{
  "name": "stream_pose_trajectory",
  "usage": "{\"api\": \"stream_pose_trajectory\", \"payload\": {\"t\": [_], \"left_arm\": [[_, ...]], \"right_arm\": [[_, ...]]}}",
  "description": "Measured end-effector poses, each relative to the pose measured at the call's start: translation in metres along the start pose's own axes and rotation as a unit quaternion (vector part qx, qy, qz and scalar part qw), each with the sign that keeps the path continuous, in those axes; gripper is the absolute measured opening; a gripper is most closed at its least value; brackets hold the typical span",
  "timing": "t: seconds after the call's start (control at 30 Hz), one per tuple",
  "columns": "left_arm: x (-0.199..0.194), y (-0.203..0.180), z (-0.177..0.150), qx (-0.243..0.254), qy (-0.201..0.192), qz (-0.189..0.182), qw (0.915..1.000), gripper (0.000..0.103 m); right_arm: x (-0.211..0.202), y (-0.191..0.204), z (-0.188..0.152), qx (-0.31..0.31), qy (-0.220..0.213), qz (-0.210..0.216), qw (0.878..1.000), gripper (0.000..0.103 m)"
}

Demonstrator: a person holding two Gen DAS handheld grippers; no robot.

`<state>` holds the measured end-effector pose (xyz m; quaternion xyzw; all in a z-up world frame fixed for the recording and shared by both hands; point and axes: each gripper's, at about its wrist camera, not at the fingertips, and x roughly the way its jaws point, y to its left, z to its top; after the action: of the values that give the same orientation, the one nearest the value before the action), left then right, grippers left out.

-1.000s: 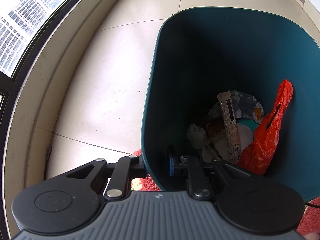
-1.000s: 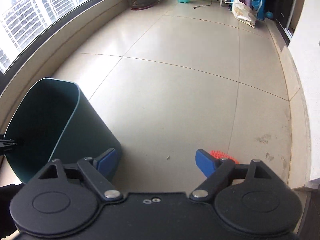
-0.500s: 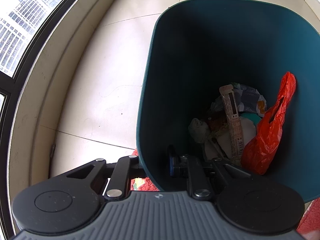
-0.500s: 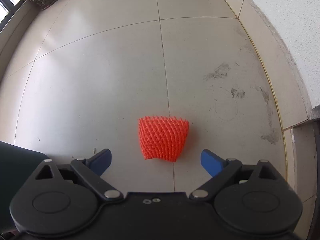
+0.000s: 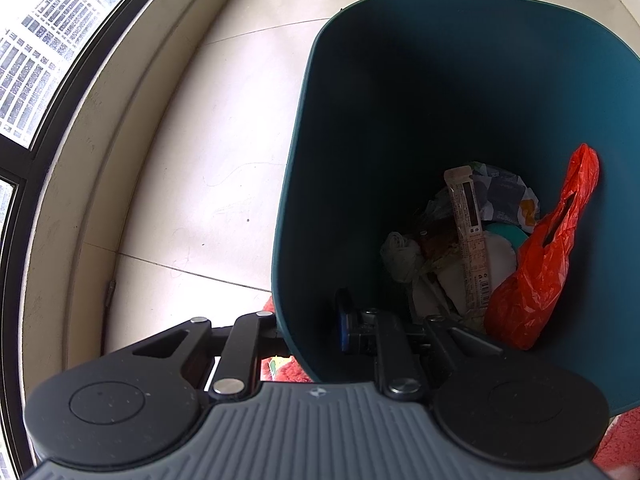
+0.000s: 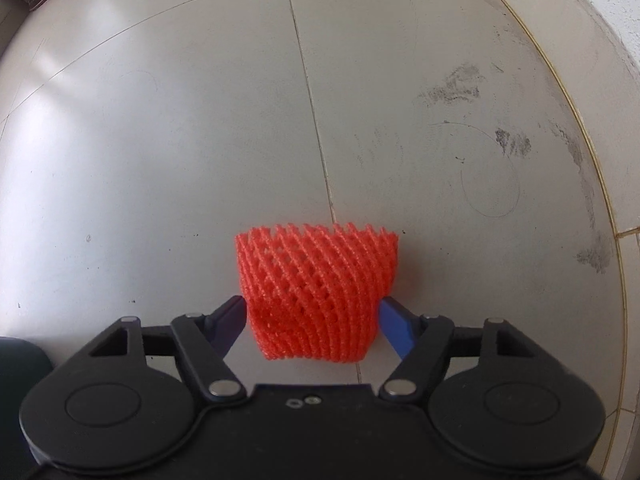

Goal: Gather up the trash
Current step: 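Move right tool to the orange fruit net and grasp it, then carry the orange net into the teal bin and open right tool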

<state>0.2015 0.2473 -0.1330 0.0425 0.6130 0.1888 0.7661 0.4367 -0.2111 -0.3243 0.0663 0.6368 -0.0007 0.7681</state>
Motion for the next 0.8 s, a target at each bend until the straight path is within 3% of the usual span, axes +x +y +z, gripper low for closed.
{"api": "stream_pose_trajectory", "payload": {"t": [0.17,0.23,0.47,0.8], "left_arm": [[0.001,-0.001,-0.001,0.0,-0.002,0.002,1.0,0.018],[0.0,-0.001,-0.002,0.002,-0.004,0.001,1.0,0.018],[-0.001,-0.001,-0.005,0.004,-0.013,0.001,0.9999,0.019],[-0.002,0.001,-0.005,-0.004,-0.017,0.0,0.9998,0.019]], "right_arm": [[-0.013,0.003,-0.006,-0.018,-0.01,-0.006,1.0,0.017],[-0.023,0.003,-0.009,-0.026,-0.016,-0.006,1.0,0.013],[-0.074,0.022,-0.027,-0.081,-0.033,0.005,0.996,0.01],[-0.192,0.078,-0.075,-0.196,-0.083,0.048,0.976,0.009]]}}
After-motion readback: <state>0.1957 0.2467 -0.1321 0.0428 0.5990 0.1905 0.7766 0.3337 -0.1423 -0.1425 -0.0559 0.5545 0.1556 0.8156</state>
